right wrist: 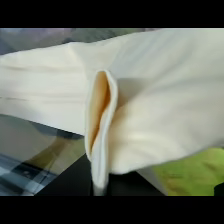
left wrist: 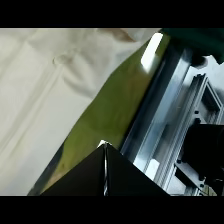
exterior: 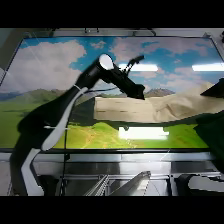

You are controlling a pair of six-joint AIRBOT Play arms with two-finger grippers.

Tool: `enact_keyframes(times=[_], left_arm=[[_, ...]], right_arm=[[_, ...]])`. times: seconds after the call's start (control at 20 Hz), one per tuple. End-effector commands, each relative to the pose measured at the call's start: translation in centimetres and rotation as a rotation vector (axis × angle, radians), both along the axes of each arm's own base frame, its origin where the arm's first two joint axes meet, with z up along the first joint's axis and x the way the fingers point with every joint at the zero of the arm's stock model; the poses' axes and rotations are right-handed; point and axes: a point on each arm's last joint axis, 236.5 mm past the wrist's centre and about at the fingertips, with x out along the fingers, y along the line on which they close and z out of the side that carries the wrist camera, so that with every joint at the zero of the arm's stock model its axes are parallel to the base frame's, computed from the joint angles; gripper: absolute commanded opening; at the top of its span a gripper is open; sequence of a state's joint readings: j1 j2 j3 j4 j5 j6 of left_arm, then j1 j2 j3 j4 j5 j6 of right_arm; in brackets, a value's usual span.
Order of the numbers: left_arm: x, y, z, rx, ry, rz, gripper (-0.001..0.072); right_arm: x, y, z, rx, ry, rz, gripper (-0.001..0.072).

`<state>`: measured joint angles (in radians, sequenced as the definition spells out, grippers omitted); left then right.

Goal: Fold the shirts.

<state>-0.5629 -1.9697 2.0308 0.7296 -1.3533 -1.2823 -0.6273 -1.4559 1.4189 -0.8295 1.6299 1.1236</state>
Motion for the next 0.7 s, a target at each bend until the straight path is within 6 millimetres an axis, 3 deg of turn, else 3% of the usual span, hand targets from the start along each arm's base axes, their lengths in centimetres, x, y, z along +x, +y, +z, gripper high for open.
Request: enact_keyframes(times=[0.0, 0.1, 0.25, 0.35, 0.5, 0.6, 0.65], left_arm=[[1.4, 8.3, 5.3, 0.036, -0.076, 0.071, 0.0013], [1.0, 14.0, 6.0, 0.07, -0.016, 0.12, 0.0012], [0.0, 19.5, 6.6, 0.088, 0.028, 0.212, 0.0012], [-1.3, 21.5, 6.7, 0.086, 0.012, 0.243, 0.0013], [-3.1, 23.7, 6.2, 0.082, -0.015, 0.289, 0.0013], [-3.7, 25.1, 6.0, 0.076, -0.043, 0.356, 0.0013], [-3.7, 25.8, 6.1, 0.07, -0.06, 0.398, 0.0013]], right_arm=[[-0.7, 3.4, 4.6, 0.05, -0.039, 0.043, 0.0017], [-0.3, 9.6, 6.3, 0.094, -0.05, 0.14, 0.0018], [0.8, 20.1, 5.6, 0.099, -0.043, 0.277, 0.0018], [0.8, 27.4, 3.6, 0.091, -0.022, 0.357, 0.0018], [0.0, 37.3, -3.6, 0.049, 0.076, 0.411, 0.0026], [-1.3, 44.0, -5.9, 0.126, 0.042, 0.485, 0.0464], [-2.4, 45.9, -6.1, 0.168, 0.051, 0.528, 0.0367]])
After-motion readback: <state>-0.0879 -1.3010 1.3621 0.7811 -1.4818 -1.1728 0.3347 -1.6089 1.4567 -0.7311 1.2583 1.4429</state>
